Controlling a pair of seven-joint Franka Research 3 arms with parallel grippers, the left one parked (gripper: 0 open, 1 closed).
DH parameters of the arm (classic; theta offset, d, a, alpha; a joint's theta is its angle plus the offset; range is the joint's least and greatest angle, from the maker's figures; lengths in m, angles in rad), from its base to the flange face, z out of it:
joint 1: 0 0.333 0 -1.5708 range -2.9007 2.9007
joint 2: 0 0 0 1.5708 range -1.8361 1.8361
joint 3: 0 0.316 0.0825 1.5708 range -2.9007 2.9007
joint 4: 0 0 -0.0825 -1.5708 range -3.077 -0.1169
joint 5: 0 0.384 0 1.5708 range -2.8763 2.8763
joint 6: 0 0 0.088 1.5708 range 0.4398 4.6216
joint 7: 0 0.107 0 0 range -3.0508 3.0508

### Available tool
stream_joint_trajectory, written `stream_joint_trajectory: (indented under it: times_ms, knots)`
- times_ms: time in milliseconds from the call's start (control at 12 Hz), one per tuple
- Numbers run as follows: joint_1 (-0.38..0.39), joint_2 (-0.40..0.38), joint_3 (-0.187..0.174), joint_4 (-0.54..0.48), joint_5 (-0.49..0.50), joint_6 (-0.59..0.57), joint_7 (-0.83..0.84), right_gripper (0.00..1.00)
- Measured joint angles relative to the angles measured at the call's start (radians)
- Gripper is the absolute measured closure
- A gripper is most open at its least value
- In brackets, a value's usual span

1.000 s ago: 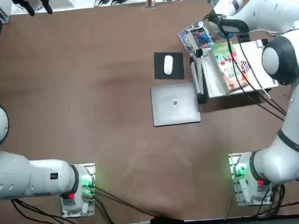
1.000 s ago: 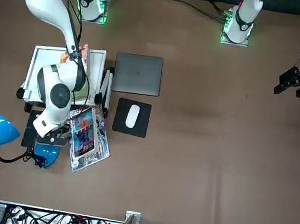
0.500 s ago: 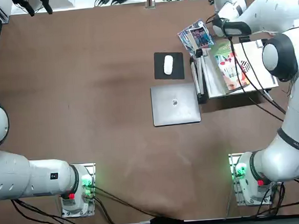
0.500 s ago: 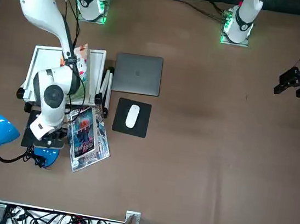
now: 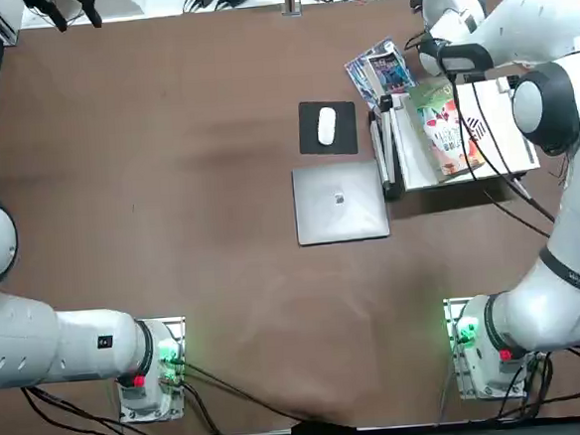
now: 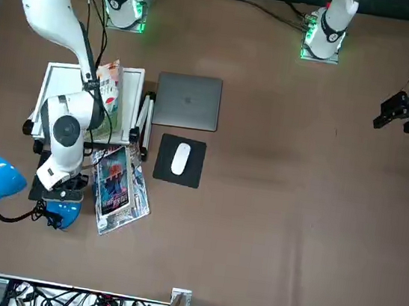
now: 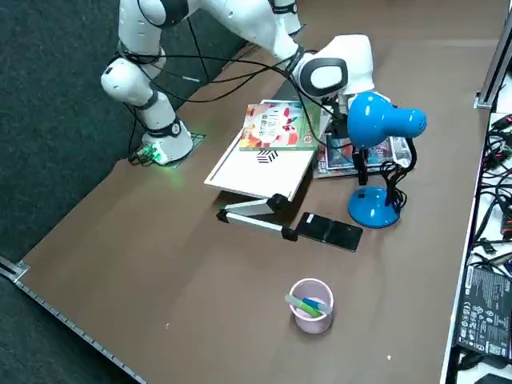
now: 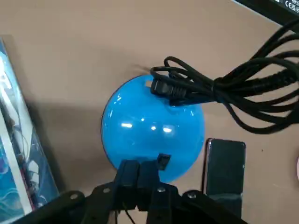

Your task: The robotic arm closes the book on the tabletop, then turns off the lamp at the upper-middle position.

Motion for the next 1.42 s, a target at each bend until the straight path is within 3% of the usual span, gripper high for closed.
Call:
stream_joint_trajectory:
  times_ms: [1417]
  knots:
    - [-0.049, 0.017, 0.002, -0.022, -0.044, 0.094, -0.006, 0.99]
